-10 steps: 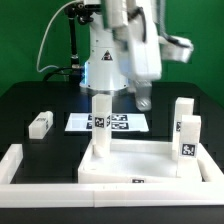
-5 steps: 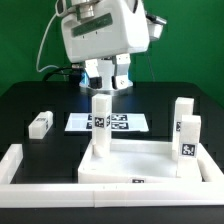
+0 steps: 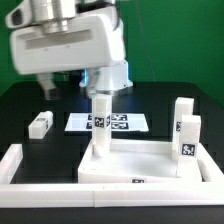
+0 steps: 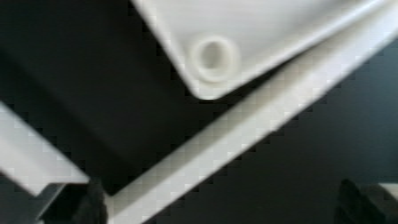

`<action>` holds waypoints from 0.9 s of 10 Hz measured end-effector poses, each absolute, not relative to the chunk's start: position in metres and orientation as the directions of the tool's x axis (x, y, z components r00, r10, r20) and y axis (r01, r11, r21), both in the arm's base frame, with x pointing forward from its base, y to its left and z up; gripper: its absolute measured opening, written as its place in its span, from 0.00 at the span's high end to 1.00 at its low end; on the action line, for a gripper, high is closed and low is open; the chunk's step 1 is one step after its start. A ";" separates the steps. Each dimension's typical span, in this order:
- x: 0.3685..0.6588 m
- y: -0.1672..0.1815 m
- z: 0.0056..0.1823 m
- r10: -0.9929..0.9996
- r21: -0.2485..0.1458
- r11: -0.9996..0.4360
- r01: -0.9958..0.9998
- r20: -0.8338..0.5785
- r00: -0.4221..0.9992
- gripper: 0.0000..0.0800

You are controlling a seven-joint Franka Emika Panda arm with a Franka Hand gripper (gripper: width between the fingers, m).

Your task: Assemble desk

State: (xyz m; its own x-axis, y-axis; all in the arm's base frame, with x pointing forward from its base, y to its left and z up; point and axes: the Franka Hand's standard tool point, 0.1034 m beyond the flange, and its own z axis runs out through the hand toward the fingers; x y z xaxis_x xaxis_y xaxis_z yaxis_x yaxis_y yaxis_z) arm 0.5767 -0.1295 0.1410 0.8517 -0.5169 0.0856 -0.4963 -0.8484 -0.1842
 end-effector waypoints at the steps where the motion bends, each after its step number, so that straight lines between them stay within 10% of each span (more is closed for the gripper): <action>1: 0.562 -0.154 0.129 -0.443 -0.155 -0.892 -0.425 0.107 0.890 0.19; 9: 0.527 -0.180 0.087 -0.133 -0.070 -0.989 -0.130 0.031 0.991 0.19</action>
Offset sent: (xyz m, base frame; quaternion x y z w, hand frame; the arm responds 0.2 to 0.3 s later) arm 0.0000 0.0000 0.0000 0.0000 0.0000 0.0000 1.0000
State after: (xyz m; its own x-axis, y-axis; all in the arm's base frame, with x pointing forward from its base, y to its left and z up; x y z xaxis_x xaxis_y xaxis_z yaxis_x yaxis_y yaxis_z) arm 0.5271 -0.1799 0.0866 0.9907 -0.1326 0.0311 -0.1302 -0.9890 -0.0703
